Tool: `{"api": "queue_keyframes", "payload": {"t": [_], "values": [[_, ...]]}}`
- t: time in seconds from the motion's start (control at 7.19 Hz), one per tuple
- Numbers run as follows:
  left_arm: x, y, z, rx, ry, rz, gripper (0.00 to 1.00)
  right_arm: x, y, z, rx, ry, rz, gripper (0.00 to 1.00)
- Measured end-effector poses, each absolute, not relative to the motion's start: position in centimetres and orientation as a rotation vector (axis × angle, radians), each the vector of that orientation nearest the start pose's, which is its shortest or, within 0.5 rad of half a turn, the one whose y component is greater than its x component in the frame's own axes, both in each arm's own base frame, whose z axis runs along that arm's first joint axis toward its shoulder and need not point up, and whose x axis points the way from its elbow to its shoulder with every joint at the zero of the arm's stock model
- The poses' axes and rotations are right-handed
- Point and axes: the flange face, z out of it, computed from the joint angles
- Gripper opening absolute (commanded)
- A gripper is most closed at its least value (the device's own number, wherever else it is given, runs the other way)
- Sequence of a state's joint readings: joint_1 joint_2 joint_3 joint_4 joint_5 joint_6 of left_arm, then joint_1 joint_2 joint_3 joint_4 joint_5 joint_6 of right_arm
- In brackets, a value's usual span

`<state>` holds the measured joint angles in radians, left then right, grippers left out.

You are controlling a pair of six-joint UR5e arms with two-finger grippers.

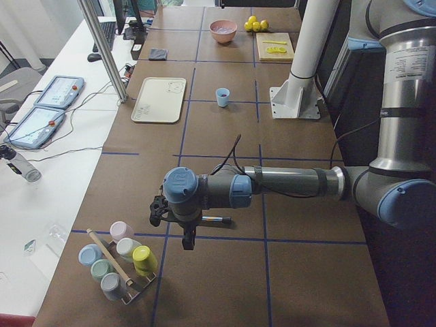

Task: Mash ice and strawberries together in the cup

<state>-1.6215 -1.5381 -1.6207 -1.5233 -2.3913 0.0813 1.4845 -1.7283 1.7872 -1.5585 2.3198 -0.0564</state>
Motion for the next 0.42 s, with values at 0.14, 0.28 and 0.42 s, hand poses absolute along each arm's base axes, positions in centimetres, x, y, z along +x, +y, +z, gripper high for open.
{"api": "queue_keyframes", "payload": {"t": [0.14,0.28,0.42], "values": [[-8.45,-47.16,65.25,0.024,0.819,0.016,1.0,2.64,-43.37,62.47,0.056,-0.751,-0.167,1.0],[-8.45,-47.11,65.33,0.022,0.819,0.015,1.0,2.56,-43.37,62.48,0.055,-0.75,-0.169,1.0],[-8.45,-47.04,65.44,0.019,0.819,0.014,1.0,2.54,-43.36,62.5,0.054,-0.75,-0.169,1.0]]}}
